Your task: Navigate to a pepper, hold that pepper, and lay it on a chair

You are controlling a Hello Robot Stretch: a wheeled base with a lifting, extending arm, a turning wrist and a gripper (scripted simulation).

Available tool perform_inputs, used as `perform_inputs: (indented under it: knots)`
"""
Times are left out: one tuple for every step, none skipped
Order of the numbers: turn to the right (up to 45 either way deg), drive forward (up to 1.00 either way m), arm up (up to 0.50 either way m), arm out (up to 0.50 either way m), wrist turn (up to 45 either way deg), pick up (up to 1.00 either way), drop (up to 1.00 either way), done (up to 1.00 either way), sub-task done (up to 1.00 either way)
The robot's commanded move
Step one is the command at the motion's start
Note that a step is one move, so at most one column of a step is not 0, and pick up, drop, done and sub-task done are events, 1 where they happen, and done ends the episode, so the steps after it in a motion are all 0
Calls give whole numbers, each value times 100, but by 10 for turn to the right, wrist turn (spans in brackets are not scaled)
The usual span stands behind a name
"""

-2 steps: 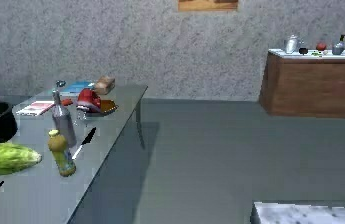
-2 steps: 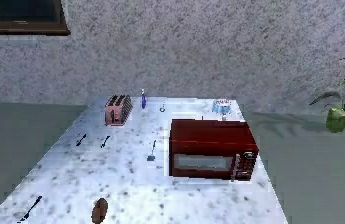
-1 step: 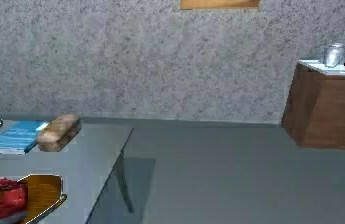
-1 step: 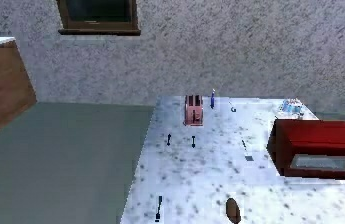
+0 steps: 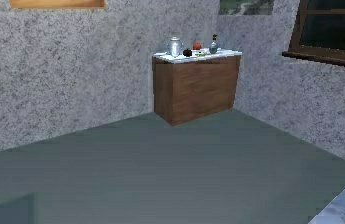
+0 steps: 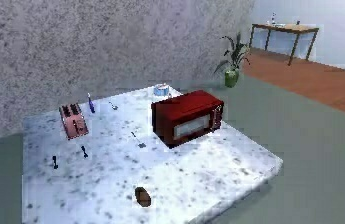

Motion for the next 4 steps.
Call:
perform_inputs:
  knots:
    - [0, 5, 0, 0, 0, 0, 0, 0, 0]
    - [450, 0, 0, 0, 0, 0, 0, 0, 0]
    - [450, 0, 0, 0, 0, 0, 0, 0, 0]
    - [450, 0, 0, 0, 0, 0, 0, 0, 0]
